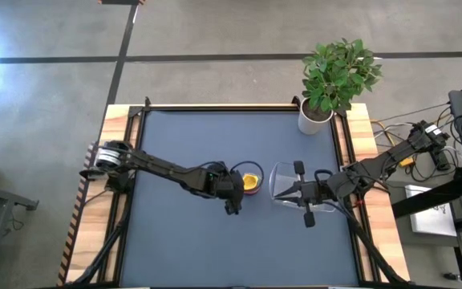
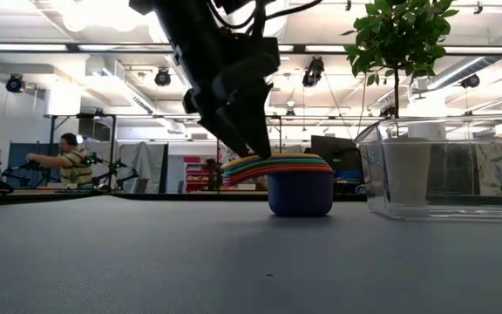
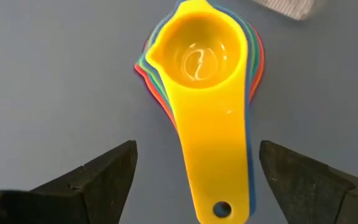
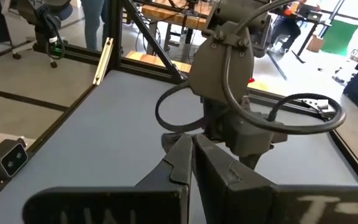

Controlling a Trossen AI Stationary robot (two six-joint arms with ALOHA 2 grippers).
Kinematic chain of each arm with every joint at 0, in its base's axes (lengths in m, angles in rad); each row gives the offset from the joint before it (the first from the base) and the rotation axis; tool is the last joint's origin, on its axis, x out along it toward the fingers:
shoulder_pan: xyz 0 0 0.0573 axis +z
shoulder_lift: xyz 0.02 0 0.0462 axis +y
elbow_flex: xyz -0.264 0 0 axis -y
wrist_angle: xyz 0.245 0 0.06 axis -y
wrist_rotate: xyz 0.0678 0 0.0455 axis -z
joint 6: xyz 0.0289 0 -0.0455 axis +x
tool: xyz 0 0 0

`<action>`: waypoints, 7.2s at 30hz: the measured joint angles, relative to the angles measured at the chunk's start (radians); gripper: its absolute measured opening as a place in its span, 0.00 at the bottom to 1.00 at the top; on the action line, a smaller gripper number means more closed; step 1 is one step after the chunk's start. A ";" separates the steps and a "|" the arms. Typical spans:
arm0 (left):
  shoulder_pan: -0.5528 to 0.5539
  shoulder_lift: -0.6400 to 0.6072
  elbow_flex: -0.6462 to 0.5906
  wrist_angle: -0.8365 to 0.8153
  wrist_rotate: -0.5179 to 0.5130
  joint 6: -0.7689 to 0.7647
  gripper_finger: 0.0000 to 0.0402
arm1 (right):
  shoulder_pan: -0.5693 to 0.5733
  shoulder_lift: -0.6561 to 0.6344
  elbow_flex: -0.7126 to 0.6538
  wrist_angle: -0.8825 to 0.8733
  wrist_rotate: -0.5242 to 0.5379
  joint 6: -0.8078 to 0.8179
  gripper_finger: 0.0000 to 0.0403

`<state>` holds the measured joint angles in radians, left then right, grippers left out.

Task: Nest measuring cups in basket
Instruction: Put the nested measuring cups into the transparent bin, then return to Home Position

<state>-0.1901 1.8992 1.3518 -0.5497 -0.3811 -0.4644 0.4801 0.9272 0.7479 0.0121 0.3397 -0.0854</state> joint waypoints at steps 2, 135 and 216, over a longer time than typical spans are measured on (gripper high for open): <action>0.001 0.005 0.000 0.000 -0.001 -0.010 0.80 | 0.000 0.000 0.000 0.000 0.000 0.006 0.02; 0.142 0.544 0.916 0.028 0.303 0.673 0.29 | 0.068 -0.245 0.016 0.283 -0.112 0.015 0.02; 0.119 -0.509 -0.199 0.278 0.251 0.398 0.31 | 0.068 -0.283 0.016 0.053 -0.103 0.012 0.02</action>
<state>-0.0715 1.3900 1.1528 -0.2720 -0.1301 -0.0667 0.5476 0.6442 0.7635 0.0646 0.2366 -0.0733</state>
